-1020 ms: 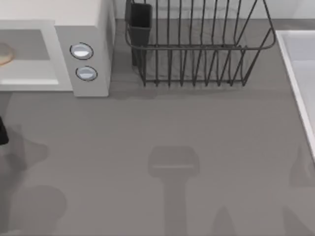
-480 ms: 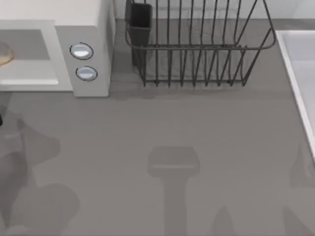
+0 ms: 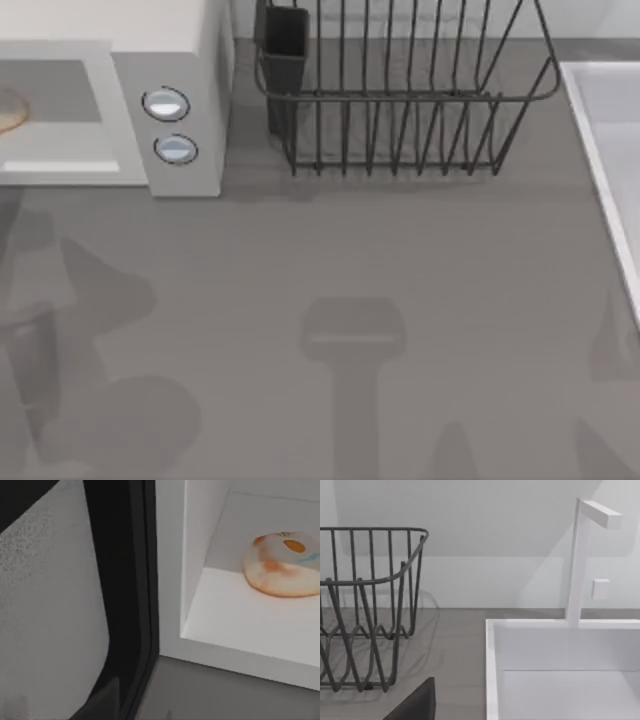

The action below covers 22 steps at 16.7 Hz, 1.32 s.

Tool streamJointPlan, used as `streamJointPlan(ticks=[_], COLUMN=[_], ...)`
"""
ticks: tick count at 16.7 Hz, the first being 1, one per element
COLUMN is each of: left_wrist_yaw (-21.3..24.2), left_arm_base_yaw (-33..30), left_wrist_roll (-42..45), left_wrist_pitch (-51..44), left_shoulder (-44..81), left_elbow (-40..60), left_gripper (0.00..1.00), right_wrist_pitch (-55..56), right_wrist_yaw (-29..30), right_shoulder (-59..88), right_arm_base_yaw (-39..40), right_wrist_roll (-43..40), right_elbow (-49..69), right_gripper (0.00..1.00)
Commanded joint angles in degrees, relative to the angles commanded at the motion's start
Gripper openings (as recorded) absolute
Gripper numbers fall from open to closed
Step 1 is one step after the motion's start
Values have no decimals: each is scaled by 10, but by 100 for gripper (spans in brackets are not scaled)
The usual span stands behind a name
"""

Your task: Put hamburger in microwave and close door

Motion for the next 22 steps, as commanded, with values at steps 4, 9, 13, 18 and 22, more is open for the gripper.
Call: streamJointPlan(ticks=[4,9,13,18,22], left_wrist_yaw=[-1,-3,-3,-3,-3], left_arm_base_yaw=[0,0,0,-1,-1], left_wrist_roll=[0,-1,-1,-1,-1], left_wrist_pitch=[-77,-169,-225,-248,-248], left_shoulder=[-47,-100,-132,-146,-143], left_elbow=[9,16,19,20,19], left_gripper=[100,100,100,100,100], right_wrist_pitch=[0,0,0,0,0], right_wrist_yaw=[0,0,0,0,0], right_shoulder=[0,0,0,0,0], right_arm_base_yaw=[0,0,0,0,0], right_wrist_roll=[0,0,0,0,0], right_elbow=[0,0,0,0,0], right_gripper=[100,100,100,100,100])
